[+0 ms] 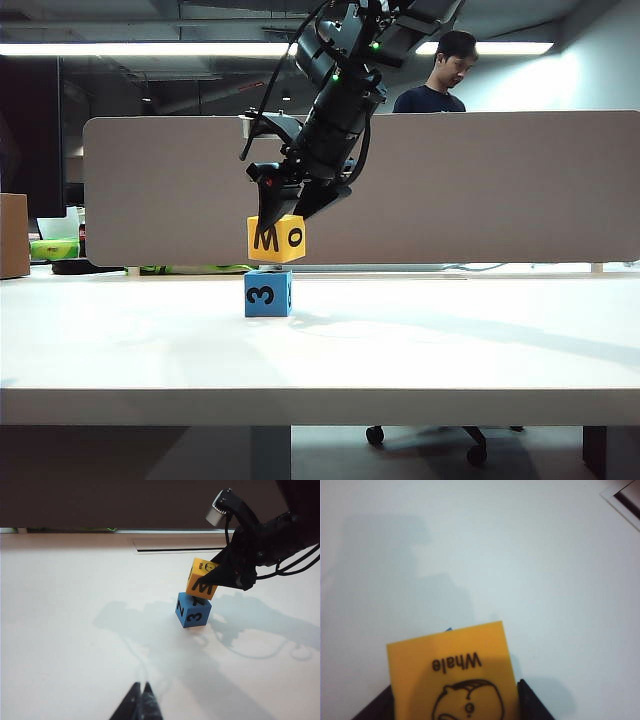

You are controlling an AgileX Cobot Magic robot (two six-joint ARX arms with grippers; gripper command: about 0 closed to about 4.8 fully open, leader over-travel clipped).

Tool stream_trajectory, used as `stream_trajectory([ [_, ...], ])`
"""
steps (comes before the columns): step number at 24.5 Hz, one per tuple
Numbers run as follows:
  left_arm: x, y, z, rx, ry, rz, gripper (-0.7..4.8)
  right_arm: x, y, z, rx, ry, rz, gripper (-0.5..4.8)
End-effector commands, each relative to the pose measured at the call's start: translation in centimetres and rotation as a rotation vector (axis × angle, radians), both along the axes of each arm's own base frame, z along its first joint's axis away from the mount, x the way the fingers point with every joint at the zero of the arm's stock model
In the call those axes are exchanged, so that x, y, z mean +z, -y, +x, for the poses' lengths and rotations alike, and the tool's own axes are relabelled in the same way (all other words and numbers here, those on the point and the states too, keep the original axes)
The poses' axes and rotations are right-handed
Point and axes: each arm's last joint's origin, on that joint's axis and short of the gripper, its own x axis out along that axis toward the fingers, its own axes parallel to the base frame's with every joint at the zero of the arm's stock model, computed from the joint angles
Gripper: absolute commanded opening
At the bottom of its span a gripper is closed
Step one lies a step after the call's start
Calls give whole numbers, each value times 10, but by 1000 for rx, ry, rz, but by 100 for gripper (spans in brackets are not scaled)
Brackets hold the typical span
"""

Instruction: Stack the letter block on the right onto the letter block on the left.

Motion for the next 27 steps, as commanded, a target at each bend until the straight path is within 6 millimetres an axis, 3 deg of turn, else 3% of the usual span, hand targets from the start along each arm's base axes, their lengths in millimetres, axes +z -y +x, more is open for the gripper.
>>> stream_trajectory([
  [1,2,0,0,-2,14,1,-5,3,0,-1,17,-10,20,307],
  [10,2,0,0,-2,14,1,-5,3,2,0,42,-23,46,344],
  [12,2,0,0,-2,14,1,-5,4,2,2,36,-8,50,388],
  [27,2,0,0,-2,14,1,-5,7,5,6,17,32,61,391],
])
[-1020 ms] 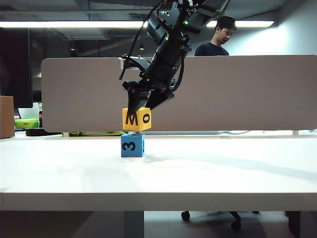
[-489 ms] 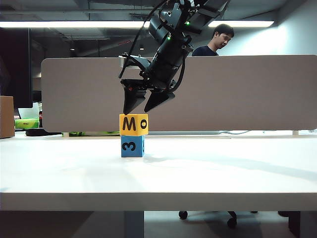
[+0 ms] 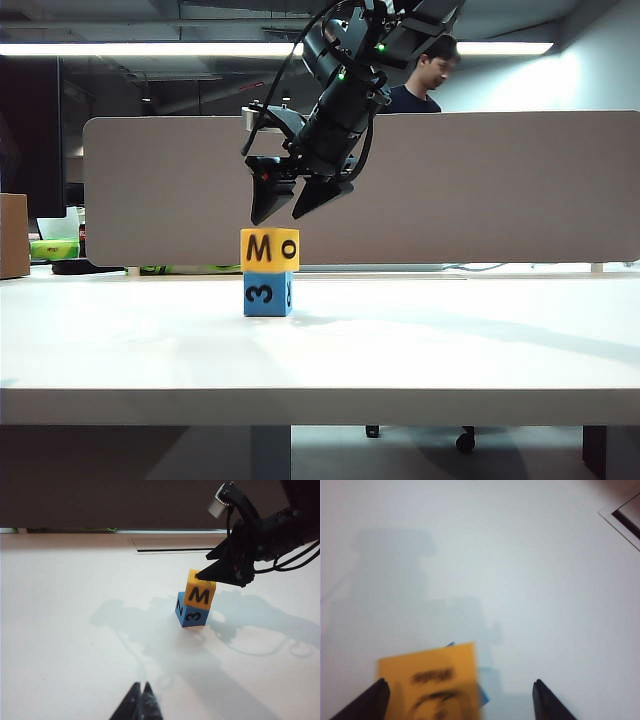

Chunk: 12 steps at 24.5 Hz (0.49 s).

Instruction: Stack the letter block on the right onto the letter block on the left.

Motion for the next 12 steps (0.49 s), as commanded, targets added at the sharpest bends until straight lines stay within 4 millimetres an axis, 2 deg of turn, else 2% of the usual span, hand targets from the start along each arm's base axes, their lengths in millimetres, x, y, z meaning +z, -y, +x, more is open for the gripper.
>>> stream_trajectory([
  [1,2,0,0,-2,14,1,-5,3,0,0,0,3,8,391],
  [6,2,0,0,-2,14,1,-5,8,1,-1,-7,21,12,391],
  [9,2,0,0,-2,14,1,-5,34,2,-7,-18,94,49,387],
  [10,2,0,0,-2,14,1,-5,41,3,-10,-28,94,65,366],
  [11,2,0,0,-2,14,1,-5,53,7,-17,-46,73,83,255],
  [12,2,0,0,-2,14,1,-5,66,12,-27,-42,35,88,-6],
])
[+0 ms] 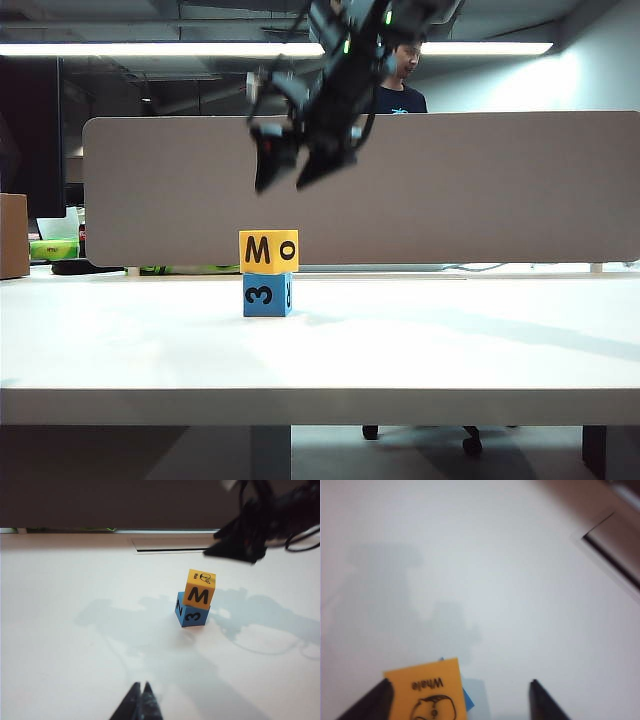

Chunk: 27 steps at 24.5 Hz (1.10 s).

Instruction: Stack the letter block on the right onto the letter block on the left.

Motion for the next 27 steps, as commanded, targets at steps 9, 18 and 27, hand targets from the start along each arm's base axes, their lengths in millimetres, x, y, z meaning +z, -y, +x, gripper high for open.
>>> stream_trajectory([
  [9,1,0,0,-2,14,1,-5,118,27,-82,33,50,95,-9],
  [18,11,-3,-22,127,144,-35,-5,166,77,-182,59,291,178,-9],
  [27,14,-7,-42,270,272,-34,-5,138,148,-277,-114,488,349,-9],
])
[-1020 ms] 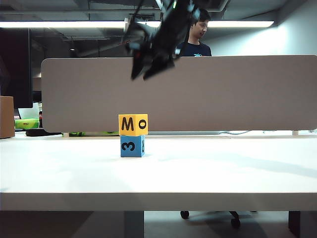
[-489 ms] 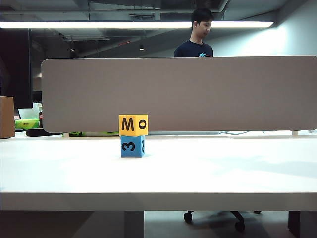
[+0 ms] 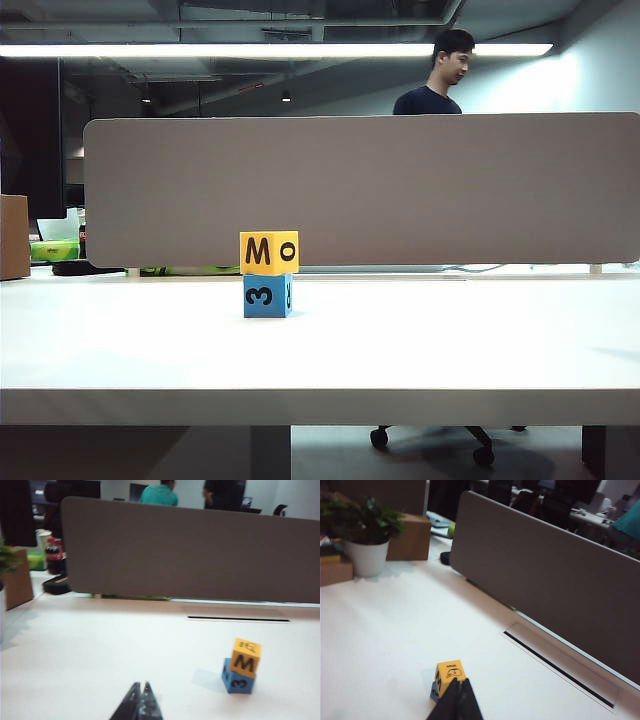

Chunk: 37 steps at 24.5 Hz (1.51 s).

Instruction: Stack the letter block on the right onto the letter block on the left.

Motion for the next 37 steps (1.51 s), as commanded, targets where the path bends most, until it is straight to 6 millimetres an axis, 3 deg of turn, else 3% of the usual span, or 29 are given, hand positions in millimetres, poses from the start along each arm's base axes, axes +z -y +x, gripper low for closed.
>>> stream_trajectory([
  [1,-2,-1,2,34,10,-3,-5,-6,21,-27,-74,46,106,-9],
  [4,-15,-1,9,46,-20,-7,-5,-22,46,-56,-150,67,184,-9],
  [9,-38,-2,21,49,-31,-13,-5,-69,82,-101,-228,131,254,-9],
  [13,-53,-2,27,74,-47,-9,-5,-109,94,-117,-228,145,300,-9],
  [18,-76,-3,34,72,-90,-8,-5,-158,94,-116,-252,146,322,-9],
  [22,-100,-3,38,74,-167,1,-5,-192,84,-102,-248,139,345,-9],
  [28,-101,-3,38,98,-174,83,-5,-236,74,-89,-247,137,343,-9],
  [37,-101,-3,38,97,-171,83,-5,-255,72,-86,-258,44,254,-9],
])
